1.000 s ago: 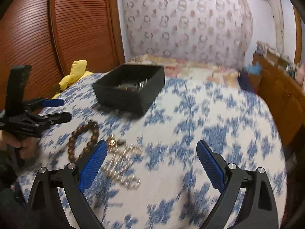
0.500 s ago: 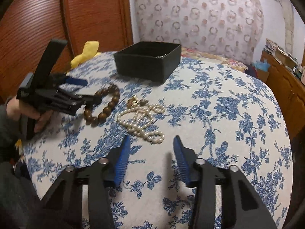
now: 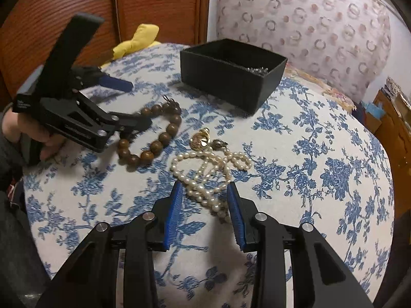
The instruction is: Organize jewelry
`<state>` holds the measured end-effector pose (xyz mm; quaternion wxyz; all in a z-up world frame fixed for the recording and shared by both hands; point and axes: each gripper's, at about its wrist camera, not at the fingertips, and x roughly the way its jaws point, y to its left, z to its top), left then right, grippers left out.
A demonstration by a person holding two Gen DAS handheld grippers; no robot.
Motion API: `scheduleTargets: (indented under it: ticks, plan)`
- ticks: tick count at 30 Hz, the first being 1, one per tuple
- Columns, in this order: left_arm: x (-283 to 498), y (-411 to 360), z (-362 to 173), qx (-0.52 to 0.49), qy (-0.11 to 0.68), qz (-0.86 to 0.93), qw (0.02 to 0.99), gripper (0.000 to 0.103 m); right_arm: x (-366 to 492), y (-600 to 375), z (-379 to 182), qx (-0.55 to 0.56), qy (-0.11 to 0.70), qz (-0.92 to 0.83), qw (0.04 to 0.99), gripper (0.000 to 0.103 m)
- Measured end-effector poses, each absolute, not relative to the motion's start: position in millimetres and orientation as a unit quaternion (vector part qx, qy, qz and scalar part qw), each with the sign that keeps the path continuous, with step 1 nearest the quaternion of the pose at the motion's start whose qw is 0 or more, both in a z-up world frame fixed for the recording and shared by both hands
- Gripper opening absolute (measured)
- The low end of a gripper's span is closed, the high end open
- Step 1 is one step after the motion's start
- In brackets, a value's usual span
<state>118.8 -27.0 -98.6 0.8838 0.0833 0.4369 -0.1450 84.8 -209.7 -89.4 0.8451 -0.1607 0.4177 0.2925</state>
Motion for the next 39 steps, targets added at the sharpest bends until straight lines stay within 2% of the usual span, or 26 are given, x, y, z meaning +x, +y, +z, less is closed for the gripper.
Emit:
scheduleTargets:
  ticks: [2, 4, 6, 7, 9, 13, 15, 16, 22, 39]
  plan:
    - [118.5, -26.9, -98.6, 0.083, 0.437, -0.145, 0.884, 0.096, 87.2, -212.6, -89.6, -0.156, 0.422, 0.3, 0.841, 0.037]
    - [118.7, -27.1, -98.4, 0.083, 0.437, -0.145, 0.884, 0.096, 86.3, -214.7, -88.7, -0.158, 0.423, 0.303, 0.839, 0.028]
    - [118.5, -27.1, -97.9, 0.086, 0.435, -0.145, 0.884, 0.093, 83.9, -214.9, -88.5, -0.162, 0.424, 0.31, 0.835, 0.012]
    - [117.7, -27.3, -97.1, 0.086, 0.433, -0.147, 0.885, 0.09, 82.4, -215.0, -88.4, -0.166, 0.423, 0.311, 0.835, 0.011]
    - [115.0, -29.0, -94.1, 0.089, 0.425, -0.155, 0.888, 0.074, 79.4, -216.6, -87.7, -0.168, 0.423, 0.311, 0.834, 0.01]
    - [113.0, -31.7, -91.4, 0.087, 0.417, -0.165, 0.89, 0.051, 75.6, -227.4, -75.0, -0.147, 0.404, 0.302, 0.851, 0.006]
    - [111.4, -32.9, -90.0, 0.085, 0.413, -0.175, 0.89, 0.023, 74.1, -233.9, -65.6, -0.135, 0.391, 0.296, 0.861, 0.006]
    - [111.0, -32.9, -89.7, 0.083, 0.412, -0.181, 0.889, 0.014, 73.9, -237.6, -58.8, -0.129, 0.383, 0.293, 0.867, 0.006]
    - [105.8, -24.4, -82.3, 0.052, 0.402, -0.189, 0.894, 0.012, 74.6, -249.2, -23.5, -0.11, 0.342, 0.28, 0.89, 0.006]
    - [79.1, -7.3, -5.3, 0.007, 0.313, -0.202, 0.928, 0.012, 73.9, -247.2, 41.3, -0.108, 0.264, 0.27, 0.92, 0.006]
